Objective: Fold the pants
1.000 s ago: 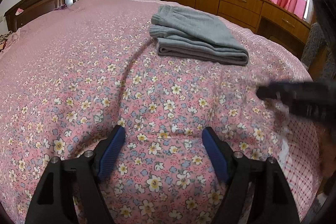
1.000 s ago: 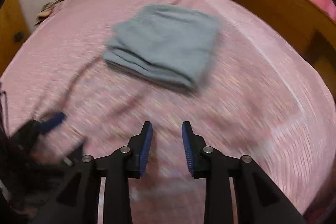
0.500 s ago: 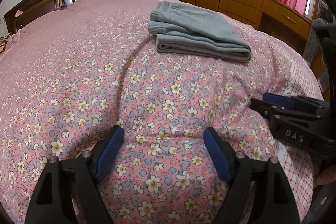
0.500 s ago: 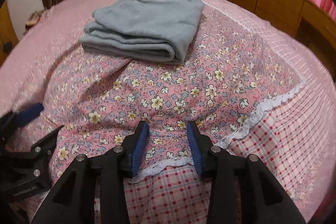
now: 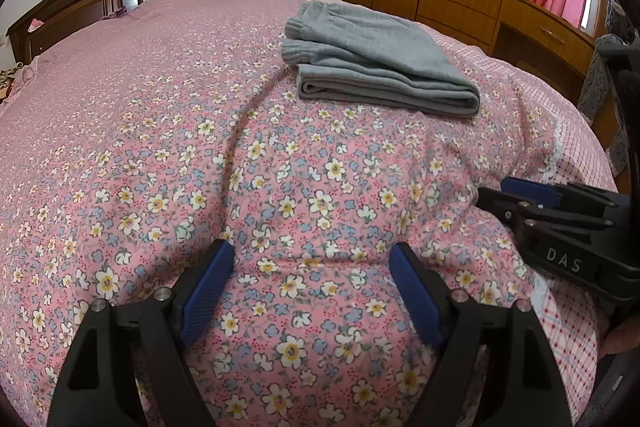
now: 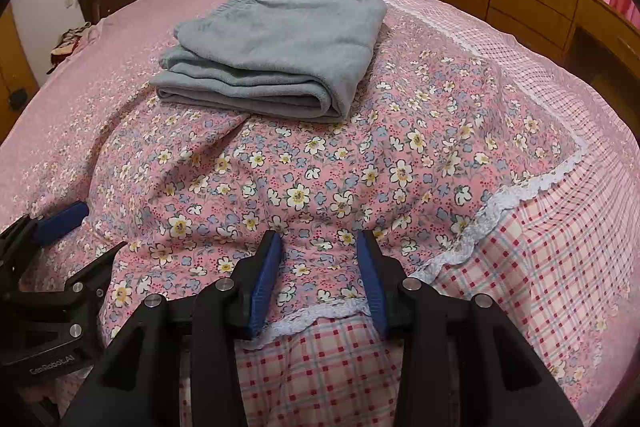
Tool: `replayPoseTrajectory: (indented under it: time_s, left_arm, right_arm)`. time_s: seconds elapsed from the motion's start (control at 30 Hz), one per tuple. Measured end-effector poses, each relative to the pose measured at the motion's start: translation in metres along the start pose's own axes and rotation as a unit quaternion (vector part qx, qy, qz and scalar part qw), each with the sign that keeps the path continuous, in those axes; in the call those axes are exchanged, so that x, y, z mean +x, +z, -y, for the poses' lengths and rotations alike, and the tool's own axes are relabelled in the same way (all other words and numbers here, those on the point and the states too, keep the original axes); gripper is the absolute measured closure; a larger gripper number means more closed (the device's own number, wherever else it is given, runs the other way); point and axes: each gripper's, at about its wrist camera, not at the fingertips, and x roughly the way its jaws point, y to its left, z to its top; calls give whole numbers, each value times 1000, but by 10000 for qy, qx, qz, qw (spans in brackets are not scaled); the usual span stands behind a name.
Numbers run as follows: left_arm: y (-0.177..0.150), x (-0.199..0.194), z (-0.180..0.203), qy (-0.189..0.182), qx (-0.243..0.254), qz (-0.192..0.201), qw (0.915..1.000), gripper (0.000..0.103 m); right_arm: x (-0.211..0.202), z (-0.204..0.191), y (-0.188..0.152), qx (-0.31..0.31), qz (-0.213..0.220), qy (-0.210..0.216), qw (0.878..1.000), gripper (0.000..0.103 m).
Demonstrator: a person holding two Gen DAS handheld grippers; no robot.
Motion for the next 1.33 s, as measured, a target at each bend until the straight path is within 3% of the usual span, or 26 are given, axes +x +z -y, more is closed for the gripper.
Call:
replayPoseTrajectory:
  time_s: [1.33]
  left_arm:
    - [-1,0,-1,21,11,16,10000,19]
  right_arm:
    - [2,-2,1,-34,0,-10,10000,62]
